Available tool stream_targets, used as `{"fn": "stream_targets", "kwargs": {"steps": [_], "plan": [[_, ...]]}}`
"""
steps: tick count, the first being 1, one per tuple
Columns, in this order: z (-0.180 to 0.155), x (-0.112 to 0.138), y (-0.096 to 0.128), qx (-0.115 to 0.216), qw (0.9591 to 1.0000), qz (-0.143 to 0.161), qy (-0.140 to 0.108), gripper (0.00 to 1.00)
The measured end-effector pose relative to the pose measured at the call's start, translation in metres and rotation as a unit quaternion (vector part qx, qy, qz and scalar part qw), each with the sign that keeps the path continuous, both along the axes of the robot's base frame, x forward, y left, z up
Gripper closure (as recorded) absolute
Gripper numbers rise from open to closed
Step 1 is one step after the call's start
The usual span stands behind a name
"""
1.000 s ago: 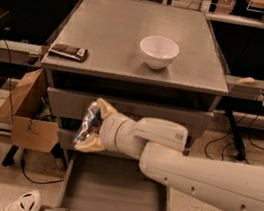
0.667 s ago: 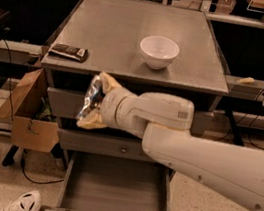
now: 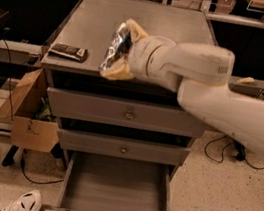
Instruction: Pick redbull can from bottom drawer and place on counter
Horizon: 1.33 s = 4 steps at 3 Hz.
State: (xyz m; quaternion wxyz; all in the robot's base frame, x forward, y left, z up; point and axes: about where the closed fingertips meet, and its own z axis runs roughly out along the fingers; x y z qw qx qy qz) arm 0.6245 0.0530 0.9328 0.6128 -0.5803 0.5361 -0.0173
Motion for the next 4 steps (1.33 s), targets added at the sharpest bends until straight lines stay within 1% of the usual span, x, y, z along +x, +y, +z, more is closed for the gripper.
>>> {"fn": "stream_targets", "kwargs": {"steps": [1, 2, 3, 4], "plan": [[0.037, 0.050, -0.034, 0.029, 0.9994, 0.008, -0.016, 1.00], [0.064, 0.083, -0.051, 0.052, 0.9976, 0.037, -0.026, 1.00], [0.076, 0.103, -0.048, 0.063, 0.9950, 0.073, -0.025, 1.00], [0.062, 0.117, -0.028, 0.067, 0.9918, 0.109, -0.005, 1.00]]}}
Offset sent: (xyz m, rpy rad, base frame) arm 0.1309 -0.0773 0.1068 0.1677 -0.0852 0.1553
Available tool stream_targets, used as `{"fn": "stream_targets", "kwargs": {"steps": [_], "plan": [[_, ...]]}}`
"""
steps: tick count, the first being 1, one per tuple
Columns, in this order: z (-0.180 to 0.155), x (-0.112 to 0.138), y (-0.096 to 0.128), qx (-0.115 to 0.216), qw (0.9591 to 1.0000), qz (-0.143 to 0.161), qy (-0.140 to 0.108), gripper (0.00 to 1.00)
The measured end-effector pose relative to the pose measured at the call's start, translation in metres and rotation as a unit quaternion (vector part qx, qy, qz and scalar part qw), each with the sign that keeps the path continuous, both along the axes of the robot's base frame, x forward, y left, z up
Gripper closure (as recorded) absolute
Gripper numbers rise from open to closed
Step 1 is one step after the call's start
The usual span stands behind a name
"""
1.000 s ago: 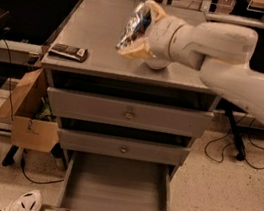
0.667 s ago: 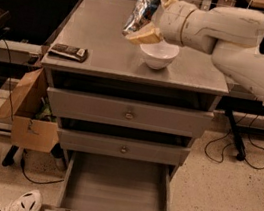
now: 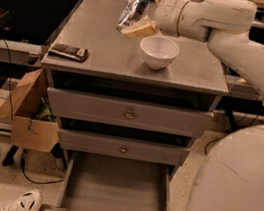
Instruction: Pick redbull can from bottom drawer and place on counter
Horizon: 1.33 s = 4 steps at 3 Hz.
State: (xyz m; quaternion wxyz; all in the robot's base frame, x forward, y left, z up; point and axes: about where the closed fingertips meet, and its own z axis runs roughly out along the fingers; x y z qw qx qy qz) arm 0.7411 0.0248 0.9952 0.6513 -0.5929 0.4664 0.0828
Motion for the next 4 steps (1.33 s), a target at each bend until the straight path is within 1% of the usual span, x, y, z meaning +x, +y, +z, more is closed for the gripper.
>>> {"fn": "stream_targets", "kwargs": {"steps": [1, 2, 3, 4], "plan": [[-0.030, 0.019, 0.014, 0.012, 0.9993, 0.024, 0.028, 0.85], [-0.063, 0.037, 0.018, 0.020, 0.9974, 0.027, 0.064, 0.62], [-0.084, 0.045, 0.016, 0.020, 0.9953, 0.023, 0.092, 0.38], [-0.088, 0.043, 0.010, 0.019, 0.9948, 0.015, 0.099, 0.15]]}}
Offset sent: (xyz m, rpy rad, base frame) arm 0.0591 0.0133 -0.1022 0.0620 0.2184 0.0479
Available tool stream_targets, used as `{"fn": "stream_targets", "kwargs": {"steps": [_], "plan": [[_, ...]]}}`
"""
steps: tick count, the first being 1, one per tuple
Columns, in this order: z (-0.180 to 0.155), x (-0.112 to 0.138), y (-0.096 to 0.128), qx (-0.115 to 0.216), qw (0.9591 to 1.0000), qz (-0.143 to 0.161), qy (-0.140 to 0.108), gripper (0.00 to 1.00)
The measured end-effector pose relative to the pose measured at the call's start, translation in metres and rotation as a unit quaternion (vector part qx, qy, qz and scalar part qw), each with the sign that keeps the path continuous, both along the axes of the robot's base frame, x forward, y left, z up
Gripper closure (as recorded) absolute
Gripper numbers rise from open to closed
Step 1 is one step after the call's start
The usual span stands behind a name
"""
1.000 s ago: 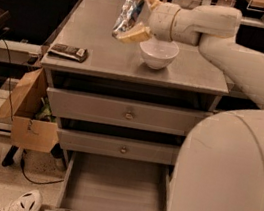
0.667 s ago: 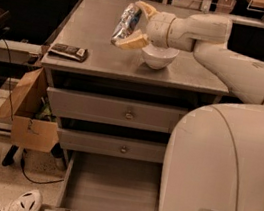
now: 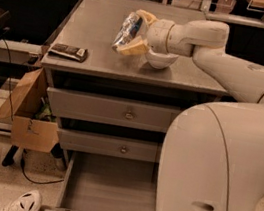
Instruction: Pick redbull can from bottom drawer and place on counter
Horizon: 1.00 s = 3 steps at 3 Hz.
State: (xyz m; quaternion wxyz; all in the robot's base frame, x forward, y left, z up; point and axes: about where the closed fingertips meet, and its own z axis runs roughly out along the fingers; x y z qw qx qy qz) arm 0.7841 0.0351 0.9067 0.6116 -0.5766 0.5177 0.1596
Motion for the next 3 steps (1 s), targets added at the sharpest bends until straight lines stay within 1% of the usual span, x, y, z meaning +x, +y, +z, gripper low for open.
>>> {"fn": "stream_targets", "kwargs": {"steps": [1, 2, 3], "plan": [[0.0039, -0.0059, -0.0053, -0.001, 1.0000, -0.008, -0.004, 0.00], [0.0117, -0.0120, -0.0085, -0.006, 0.9998, -0.015, -0.011, 0.00], [0.0117, -0.0120, -0.0085, -0.007, 0.9998, -0.015, -0.011, 0.00]]}}
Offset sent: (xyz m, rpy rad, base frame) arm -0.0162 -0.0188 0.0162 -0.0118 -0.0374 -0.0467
